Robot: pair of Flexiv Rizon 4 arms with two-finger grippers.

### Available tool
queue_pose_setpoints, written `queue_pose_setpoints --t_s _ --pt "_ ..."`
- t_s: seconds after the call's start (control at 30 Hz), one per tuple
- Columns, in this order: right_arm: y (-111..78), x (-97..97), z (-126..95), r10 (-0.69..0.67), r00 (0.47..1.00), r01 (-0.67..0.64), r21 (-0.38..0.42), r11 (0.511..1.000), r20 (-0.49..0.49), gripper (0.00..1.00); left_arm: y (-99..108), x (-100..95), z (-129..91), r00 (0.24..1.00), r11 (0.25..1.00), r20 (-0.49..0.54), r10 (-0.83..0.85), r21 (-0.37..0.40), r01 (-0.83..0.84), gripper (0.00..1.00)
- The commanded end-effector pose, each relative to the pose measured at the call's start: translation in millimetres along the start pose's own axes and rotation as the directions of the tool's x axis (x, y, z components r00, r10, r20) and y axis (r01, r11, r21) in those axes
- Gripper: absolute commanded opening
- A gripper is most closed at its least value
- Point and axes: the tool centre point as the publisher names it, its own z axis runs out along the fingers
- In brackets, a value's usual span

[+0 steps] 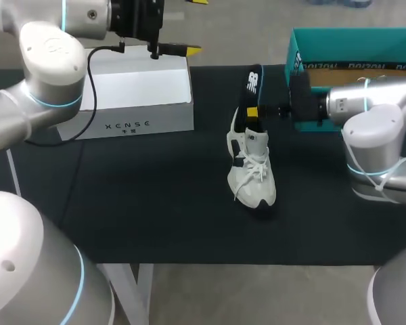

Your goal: Take the shoe out of the shoebox, open the shoe tongue, remove and reinsert the insole, then place the shoe into the shoebox

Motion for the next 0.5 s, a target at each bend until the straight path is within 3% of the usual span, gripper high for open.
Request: queue_pose_setpoints --t_s 0.03,0.07,0.2,0.5 --pt "12.3 -7.1 9.8 -0.011 1.000 0.011 -0.006 1.000 0.014 0.05 0.6 -0.8 0.7 1.000 1.000 -0.003 0.001 0.000 -0.001 1.00" --pt "12.3 -7.1 9.7 -0.010 1.000 0.011 -0.006 1.000 0.016 0.00 0.6 -0.8 0.7 1.000 1.000 -0.003 0.001 0.000 -0.001 1.00" --pt "-3.7 -6.5 9.4 0.007 1.000 -0.007 0.015 1.000 0.015 0.00 0.6 -0.8 0.7 1.000 1.000 -0.003 0.001 0.000 -0.001 1.00" --pt "-45.9 14.0 3.3 0.072 0.997 -0.072 0.066 0.995 0.005 0.00 0.6 -0.8 0.7 1.000 1.000 -0.003 0.001 0.000 -0.001 1.00"
